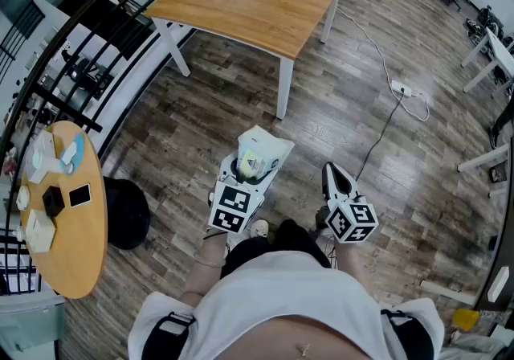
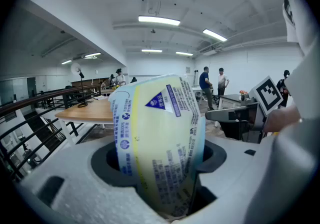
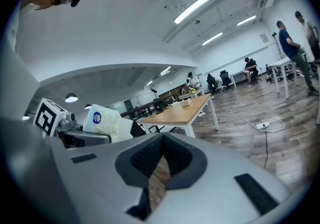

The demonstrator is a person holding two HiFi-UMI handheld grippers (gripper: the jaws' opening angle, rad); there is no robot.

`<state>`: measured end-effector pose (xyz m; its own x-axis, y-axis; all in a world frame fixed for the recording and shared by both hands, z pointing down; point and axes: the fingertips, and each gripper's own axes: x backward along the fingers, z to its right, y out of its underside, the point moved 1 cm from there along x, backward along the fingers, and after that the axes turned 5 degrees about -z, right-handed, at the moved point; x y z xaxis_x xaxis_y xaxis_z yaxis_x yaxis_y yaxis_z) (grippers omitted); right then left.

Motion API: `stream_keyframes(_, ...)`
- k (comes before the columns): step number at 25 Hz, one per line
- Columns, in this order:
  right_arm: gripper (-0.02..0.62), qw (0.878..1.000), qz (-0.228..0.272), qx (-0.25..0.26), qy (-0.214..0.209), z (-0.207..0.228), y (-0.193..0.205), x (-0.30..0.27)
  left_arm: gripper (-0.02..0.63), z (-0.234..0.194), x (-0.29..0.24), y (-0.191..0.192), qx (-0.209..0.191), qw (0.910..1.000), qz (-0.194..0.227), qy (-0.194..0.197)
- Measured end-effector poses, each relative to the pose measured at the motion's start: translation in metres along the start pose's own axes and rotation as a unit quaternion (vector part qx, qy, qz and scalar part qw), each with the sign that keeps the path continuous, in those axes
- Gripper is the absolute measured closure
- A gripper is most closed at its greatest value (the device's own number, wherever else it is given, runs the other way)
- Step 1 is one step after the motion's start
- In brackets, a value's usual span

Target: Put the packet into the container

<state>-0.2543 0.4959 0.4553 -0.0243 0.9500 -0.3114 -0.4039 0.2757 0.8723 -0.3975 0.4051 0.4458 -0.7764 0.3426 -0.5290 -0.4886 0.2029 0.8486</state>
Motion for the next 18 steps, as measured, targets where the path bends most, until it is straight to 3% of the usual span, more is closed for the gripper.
stream_keyframes(4, 0.584, 1.000, 0.012, 0.016, -0.010, -0.027, -0.001, 0.001, 0.295, -0.002, 0.022, 0.010, 0.022, 0.9996, 0.018, 0.009)
stream_keyframes(8, 0.584, 1.000, 0.015, 0.019, -0.017, -0.048, 0.001, 0.001, 0.295, -0.007, 0.033, 0.022, 0.015, 0.9998, 0.012, 0.005)
stream_keyframes(18, 0.584, 0.999, 0.029, 0.007, -0.030, -0.063, 0.000, 0.000, 0.295, -0.010, 0.041, 0.024, 0.033, 0.9992, 0.020, 0.009)
